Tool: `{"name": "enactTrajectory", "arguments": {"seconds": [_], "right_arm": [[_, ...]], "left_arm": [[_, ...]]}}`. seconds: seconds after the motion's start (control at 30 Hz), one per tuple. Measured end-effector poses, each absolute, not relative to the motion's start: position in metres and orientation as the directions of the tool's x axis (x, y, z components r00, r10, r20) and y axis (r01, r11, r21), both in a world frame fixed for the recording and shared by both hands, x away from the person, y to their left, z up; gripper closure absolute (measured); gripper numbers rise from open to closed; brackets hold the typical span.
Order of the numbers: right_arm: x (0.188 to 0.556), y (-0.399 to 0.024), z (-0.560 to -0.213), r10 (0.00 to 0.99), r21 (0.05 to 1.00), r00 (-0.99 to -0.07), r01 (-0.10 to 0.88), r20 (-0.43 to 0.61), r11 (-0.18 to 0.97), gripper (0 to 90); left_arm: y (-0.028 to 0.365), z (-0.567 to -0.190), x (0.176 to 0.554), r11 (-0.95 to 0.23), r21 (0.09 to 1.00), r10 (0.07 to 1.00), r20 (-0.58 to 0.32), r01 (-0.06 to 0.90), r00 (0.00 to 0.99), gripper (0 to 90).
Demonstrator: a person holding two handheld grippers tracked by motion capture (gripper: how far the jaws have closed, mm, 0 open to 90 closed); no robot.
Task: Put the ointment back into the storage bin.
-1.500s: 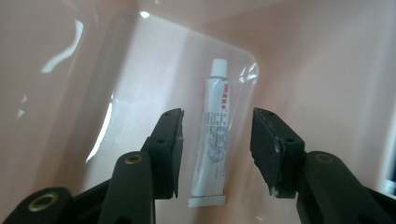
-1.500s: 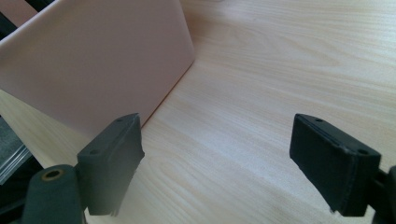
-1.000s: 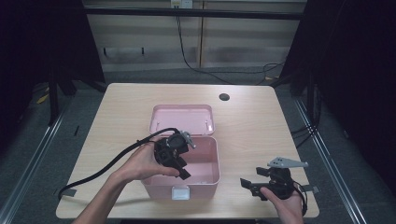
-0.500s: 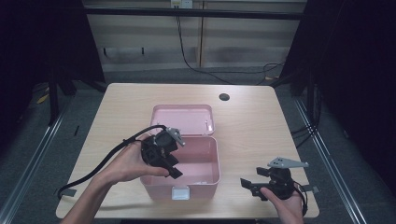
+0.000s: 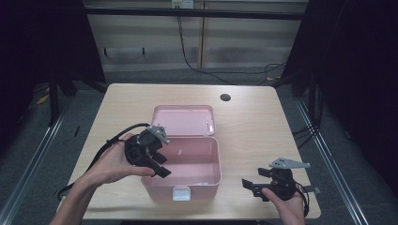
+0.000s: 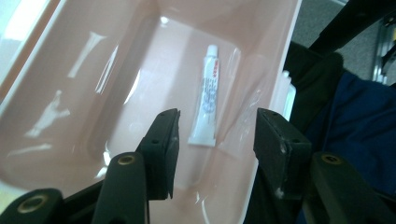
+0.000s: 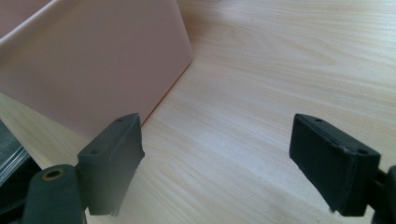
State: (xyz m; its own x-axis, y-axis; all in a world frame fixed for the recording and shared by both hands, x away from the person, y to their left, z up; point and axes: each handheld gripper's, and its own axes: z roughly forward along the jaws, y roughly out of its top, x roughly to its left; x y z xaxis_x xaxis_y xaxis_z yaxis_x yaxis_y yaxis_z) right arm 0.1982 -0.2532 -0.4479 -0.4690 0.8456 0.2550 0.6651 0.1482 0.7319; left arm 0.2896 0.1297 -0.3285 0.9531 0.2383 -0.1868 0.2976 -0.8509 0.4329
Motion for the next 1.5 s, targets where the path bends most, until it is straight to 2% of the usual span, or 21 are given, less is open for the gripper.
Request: {"name": "enactTrajectory", "arguments": {"seconds": [0.23,0.63,0.83,1.0,1.2,1.5], "right_arm": [[0.198,-0.253,-0.448,0.845,0.732,-0.47,0.665,0.254,0.149,16.8],[0.199,-0.253,-0.448,0.848,0.729,-0.466,0.668,0.254,0.149,17.0],[0.199,-0.253,-0.448,0.848,0.731,-0.465,0.667,0.254,0.147,17.0],[0.198,-0.253,-0.448,0.849,0.729,-0.463,0.669,0.256,0.145,17.0],[0.2,-0.252,-0.449,0.849,0.728,-0.465,0.669,0.251,0.151,17.0],[0.199,-0.253,-0.449,0.854,0.734,-0.456,0.665,0.249,0.141,17.0]], "left_arm": [[0.146,-0.327,0.286,-0.852,0.426,0.255,-0.174,0.306,0.951,49.5],[0.183,-0.326,0.284,-0.817,0.46,0.284,-0.204,0.347,0.937,45.9],[0.199,-0.331,0.282,-0.786,0.478,0.32,-0.227,0.392,0.92,41.3],[0.214,-0.335,0.278,-0.777,0.498,0.32,-0.214,0.385,0.923,36.4],[0.23,-0.341,0.275,-0.764,0.482,0.371,-0.214,0.428,0.904,30.6],[0.243,-0.36,0.272,-0.755,0.485,0.375,-0.234,0.442,0.897,22.7]]}}
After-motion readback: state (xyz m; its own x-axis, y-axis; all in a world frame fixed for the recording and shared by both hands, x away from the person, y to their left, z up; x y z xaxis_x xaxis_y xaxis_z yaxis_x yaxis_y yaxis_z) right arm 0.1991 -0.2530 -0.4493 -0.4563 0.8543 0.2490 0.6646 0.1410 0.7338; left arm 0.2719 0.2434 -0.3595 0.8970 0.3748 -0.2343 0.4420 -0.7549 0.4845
